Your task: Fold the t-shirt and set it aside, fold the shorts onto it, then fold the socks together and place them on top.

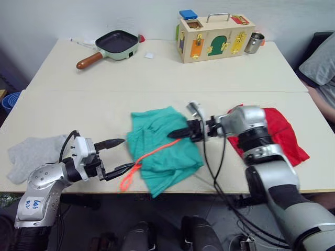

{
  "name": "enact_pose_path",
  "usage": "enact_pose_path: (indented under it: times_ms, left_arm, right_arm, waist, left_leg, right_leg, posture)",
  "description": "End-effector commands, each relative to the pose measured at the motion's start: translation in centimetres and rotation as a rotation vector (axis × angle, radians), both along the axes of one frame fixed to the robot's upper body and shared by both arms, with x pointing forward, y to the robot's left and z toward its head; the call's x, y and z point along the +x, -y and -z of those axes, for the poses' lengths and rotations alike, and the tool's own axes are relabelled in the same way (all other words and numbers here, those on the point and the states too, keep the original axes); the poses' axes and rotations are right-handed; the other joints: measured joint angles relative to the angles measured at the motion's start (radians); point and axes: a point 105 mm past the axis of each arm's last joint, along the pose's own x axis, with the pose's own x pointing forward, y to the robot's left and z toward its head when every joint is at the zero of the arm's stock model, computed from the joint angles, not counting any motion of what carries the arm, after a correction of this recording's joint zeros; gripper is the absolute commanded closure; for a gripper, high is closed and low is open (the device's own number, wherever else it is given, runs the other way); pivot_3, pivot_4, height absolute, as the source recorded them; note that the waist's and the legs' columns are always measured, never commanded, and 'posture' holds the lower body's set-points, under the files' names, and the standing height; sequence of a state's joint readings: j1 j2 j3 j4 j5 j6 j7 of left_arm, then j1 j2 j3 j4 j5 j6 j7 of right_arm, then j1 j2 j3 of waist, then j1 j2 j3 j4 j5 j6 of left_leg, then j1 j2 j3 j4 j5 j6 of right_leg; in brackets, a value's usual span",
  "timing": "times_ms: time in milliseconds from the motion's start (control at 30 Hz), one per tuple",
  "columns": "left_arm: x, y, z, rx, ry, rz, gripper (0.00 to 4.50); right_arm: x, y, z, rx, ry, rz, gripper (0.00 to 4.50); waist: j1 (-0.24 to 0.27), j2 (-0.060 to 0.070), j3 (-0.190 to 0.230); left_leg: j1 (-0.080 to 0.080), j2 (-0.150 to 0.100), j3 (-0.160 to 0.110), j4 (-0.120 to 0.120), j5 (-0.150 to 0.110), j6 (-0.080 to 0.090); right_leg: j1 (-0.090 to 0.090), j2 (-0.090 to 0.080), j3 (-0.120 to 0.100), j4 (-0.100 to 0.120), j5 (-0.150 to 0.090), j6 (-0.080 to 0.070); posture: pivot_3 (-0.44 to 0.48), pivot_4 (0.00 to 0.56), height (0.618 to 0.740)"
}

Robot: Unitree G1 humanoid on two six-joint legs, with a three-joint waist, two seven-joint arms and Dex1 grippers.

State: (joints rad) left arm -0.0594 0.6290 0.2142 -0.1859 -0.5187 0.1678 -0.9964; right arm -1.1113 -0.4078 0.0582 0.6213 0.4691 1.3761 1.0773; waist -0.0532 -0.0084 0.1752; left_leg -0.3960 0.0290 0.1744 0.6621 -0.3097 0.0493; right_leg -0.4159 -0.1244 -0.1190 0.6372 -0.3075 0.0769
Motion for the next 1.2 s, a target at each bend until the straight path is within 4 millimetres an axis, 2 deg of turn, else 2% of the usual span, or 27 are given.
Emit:
enact_pose_path:
  times_ms: [33,133,233,367,500,600,767,867,967,1033,1133,1200]
  left_arm:
    - [0.1,0.8,-0.9,-0.02,0.039,0.022,0.0]
    - [0.5,1.5,-0.9,-0.034,0.039,0.042,0.0]
    - [0.8,1.9,-0.8,-0.04,0.036,0.054,0.0]
    - [1.1,2.3,-0.7,-0.044,0.031,0.074,0.0]
    - [1.3,2.6,-0.9,-0.046,0.032,0.09,0.0]
    - [1.3,2.6,-0.9,-0.045,0.031,0.093,0.0]
    - [1.2,2.7,-1.1,-0.045,0.029,0.093,0.0]
    - [1.1,2.6,-1.1,-0.042,0.026,0.09,0.0]
    - [1.1,2.5,-1.4,-0.036,0.034,0.088,0.0]
    - [0.9,2.5,-1.6,-0.033,0.043,0.094,0.0]
    - [0.7,2.1,-1.7,-0.013,0.043,0.096,0.0]
    - [0.7,1.9,-1.7,-0.004,0.044,0.095,0.0]
  right_arm:
    - [-0.9,1.8,-3.5,0.038,0.082,-0.031,4.49]
    - [-1.2,6.6,-5.1,-0.035,0.142,0.048,4.49]
    - [-1.8,10.2,-5.8,-0.11,0.179,0.092,4.49]
    - [-1.9,15.3,-5.4,-0.25,0.2,0.167,4.49]
    - [-1.3,19.3,-5.0,-0.376,0.224,0.235,4.49]
    - [-0.8,22.0,-3.7,-0.515,0.255,0.262,4.49]
    - [0.5,24.1,-1.7,-0.638,0.3,0.347,4.49]
    - [0.8,24.5,-1.0,-0.666,0.311,0.367,4.49]
    - [1.3,25.6,0.6,-0.734,0.354,0.413,4.49]
    - [1.5,25.9,0.7,-0.729,0.388,0.443,4.49]
    - [1.3,26.0,-0.2,-0.671,0.417,0.449,3.87]
    - [1.3,27.1,-0.9,-0.702,0.456,0.494,3.19]
  waist:
    - [0.0,0.0,0.0]
    - [0.004,0.001,0.001]
    - [0.009,0.001,0.001]
    - [0.009,0.002,0.001]
    - [0.005,0.003,0.002]
    - [0.005,0.004,0.002]
    - [0.005,0.004,0.002]
    - [0.005,0.005,0.003]
    - [0.007,0.006,0.003]
    - [0.011,0.006,0.003]
    - [0.016,0.006,0.003]
    - [0.017,0.006,0.003]
  left_leg:
    - [0.0,0.0,0.0,0.0,0.0,0.0]
    - [-0.001,0.0,0.0,0.0,0.0,0.0]
    - [-0.003,0.0,0.0,0.0,0.0,0.001]
    - [-0.003,0.0,0.001,0.0,0.0,0.001]
    - [-0.003,0.0,0.002,0.001,0.0,0.001]
    - [-0.004,0.0,0.002,0.002,0.001,0.001]
    - [-0.004,0.001,0.002,0.002,0.001,0.001]
    - [-0.004,0.001,0.002,0.003,0.002,0.001]
    - [-0.004,0.001,0.002,0.003,0.002,0.0]
    - [-0.004,0.002,0.001,0.003,0.002,0.0]
    - [-0.005,0.002,0.002,0.004,0.003,0.0]
    - [-0.005,0.002,0.002,0.004,0.003,0.0]
  right_leg:
    - [0.0,0.0,0.0,0.0,0.0,0.0]
    - [0.0,0.0,-0.001,-0.001,0.0,0.0]
    - [-0.002,0.0,-0.002,-0.002,0.0,0.0]
    - [-0.002,0.001,-0.002,-0.008,0.0,0.0]
    - [-0.002,0.001,-0.002,-0.008,0.0,0.001]
    - [-0.002,0.002,-0.002,-0.007,0.0,0.001]
    - [-0.001,0.003,-0.002,-0.007,0.0,0.001]
    - [-0.001,0.003,-0.002,-0.007,0.001,0.001]
    - [-0.001,0.004,-0.002,-0.007,0.001,0.001]
    - [-0.001,0.005,-0.002,-0.007,0.001,0.001]
    - [-0.001,0.005,-0.001,-0.007,0.001,0.002]
    - [-0.001,0.005,-0.001,-0.007,0.001,0.002]
  posture:
    - [0.0,0.15,0.74]
    - [0.0,0.15,0.74]
    - [0.0,0.15,0.74]
    - [0.0,0.15,0.74]
    - [0.0,0.15,0.74]
    - [0.0,0.15,0.74]
    - [0.0,0.15,0.74]
    - [0.0,0.15,0.74]
    - [0.0,0.15,0.74]
    - [0.0,0.15,0.74]
    - [0.0,0.15,0.74]
    - [0.0,0.15,0.74]
